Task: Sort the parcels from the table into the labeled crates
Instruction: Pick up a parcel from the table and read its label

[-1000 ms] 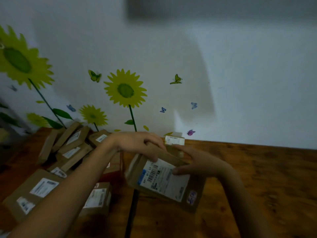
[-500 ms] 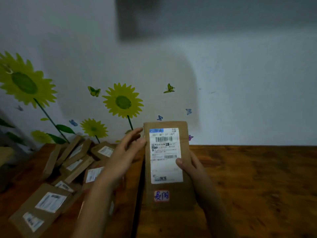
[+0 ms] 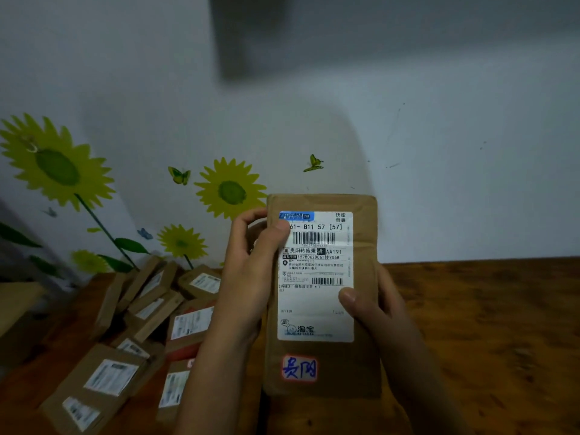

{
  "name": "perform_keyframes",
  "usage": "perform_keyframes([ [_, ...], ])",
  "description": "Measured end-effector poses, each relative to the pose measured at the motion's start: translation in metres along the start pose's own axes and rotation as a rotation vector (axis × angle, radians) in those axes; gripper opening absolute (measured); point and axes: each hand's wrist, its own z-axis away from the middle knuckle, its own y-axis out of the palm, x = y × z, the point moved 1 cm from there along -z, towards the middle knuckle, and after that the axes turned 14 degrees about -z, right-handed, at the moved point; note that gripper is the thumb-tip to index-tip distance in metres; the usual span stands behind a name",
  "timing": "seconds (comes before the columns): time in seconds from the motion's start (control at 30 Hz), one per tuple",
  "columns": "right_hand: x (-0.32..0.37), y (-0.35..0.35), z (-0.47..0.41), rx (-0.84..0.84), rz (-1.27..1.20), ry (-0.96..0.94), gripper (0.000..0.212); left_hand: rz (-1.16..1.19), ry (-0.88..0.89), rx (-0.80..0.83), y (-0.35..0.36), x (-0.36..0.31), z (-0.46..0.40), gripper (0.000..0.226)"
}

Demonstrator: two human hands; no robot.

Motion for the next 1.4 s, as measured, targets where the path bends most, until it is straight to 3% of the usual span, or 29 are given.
perform_keyframes([
  [0.17,0.008,-0.005,0.004,-0.018,-0.019,-0.036,0.098,-0.018,0.048,0.031,0.011,-0.009,0.001,0.046],
  [0.3,0.008,-0.01,0.005,-0.02,-0.022,-0.051,0.094,-0.03,0.054,0.046,0.016,-0.005,-0.002,0.032],
  [0.43,0.007,-0.013,0.005,-0.032,-0.027,-0.051,0.092,-0.047,0.035,0.047,0.02,-0.005,-0.003,0.037],
  [0.67,0.008,-0.018,0.003,-0.018,-0.065,-0.049,0.087,-0.063,0.017,0.054,0.025,0.002,-0.007,0.021],
  [0.93,0.006,-0.02,0.001,-0.036,-0.072,-0.031,0.089,-0.09,0.024,0.071,0.027,0.005,-0.009,0.035],
  [1.1,0.004,-0.021,-0.001,-0.048,-0.068,-0.018,0.093,-0.091,0.04,0.076,0.024,0.01,-0.011,0.028],
  [1.4,0.005,-0.022,-0.003,-0.04,-0.081,-0.006,0.094,-0.116,0.053,0.118,0.023,0.01,-0.012,0.039],
])
